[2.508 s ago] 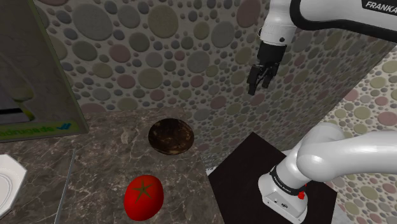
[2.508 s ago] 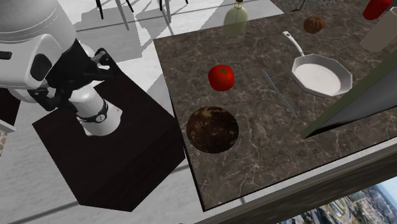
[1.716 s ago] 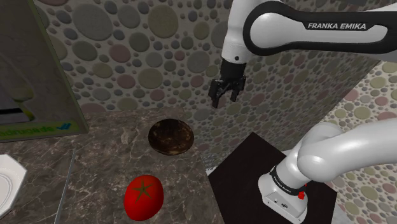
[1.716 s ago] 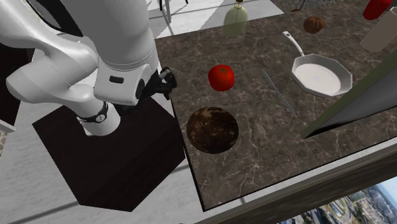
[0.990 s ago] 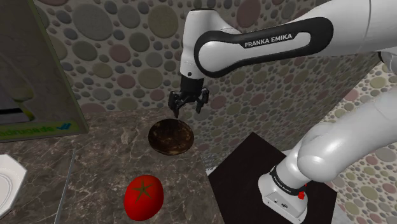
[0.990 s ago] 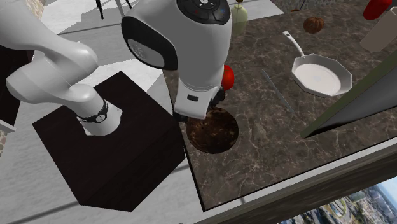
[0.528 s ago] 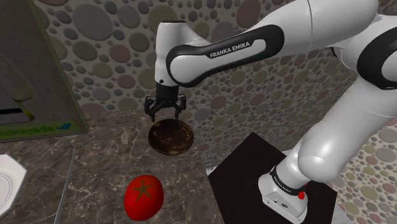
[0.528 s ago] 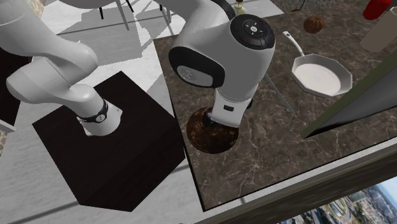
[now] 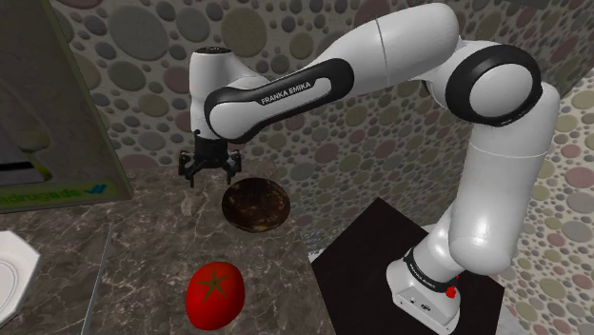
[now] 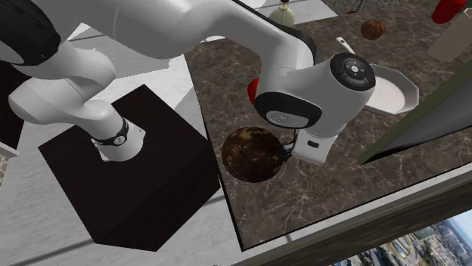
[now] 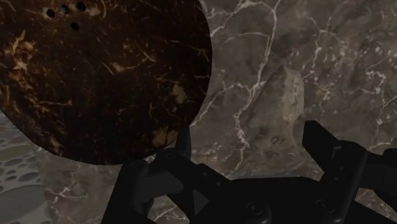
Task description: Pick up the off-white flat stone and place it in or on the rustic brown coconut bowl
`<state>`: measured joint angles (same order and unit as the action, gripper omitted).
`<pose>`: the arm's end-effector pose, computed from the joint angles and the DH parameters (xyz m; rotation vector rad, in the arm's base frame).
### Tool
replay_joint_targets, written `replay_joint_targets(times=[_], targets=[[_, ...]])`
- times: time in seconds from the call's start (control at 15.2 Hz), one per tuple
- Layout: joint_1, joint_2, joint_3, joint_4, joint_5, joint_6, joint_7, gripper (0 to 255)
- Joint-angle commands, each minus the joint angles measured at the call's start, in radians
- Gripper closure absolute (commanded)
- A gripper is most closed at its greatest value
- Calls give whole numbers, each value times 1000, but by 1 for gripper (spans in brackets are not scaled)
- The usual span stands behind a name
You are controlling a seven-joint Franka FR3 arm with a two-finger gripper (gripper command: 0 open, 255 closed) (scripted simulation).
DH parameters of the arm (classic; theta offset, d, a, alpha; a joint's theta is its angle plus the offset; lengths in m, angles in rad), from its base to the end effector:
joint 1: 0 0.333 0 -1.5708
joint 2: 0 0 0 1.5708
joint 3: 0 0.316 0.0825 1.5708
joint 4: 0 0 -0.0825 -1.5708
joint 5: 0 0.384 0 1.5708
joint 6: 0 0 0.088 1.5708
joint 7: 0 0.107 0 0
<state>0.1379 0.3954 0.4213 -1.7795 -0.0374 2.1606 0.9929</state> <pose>0.5606 0.3228 0.3543 -2.9604 0.6678 0.1124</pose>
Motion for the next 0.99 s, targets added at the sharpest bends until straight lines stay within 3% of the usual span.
replay_joint_targets(times=[0.0,0.2,0.92], targets=[[27,78,-14,82,-28,1,37,0],[66,180,-35,206,-58,-12,77,0],[82,234,-47,186,-76,61,87,0]])
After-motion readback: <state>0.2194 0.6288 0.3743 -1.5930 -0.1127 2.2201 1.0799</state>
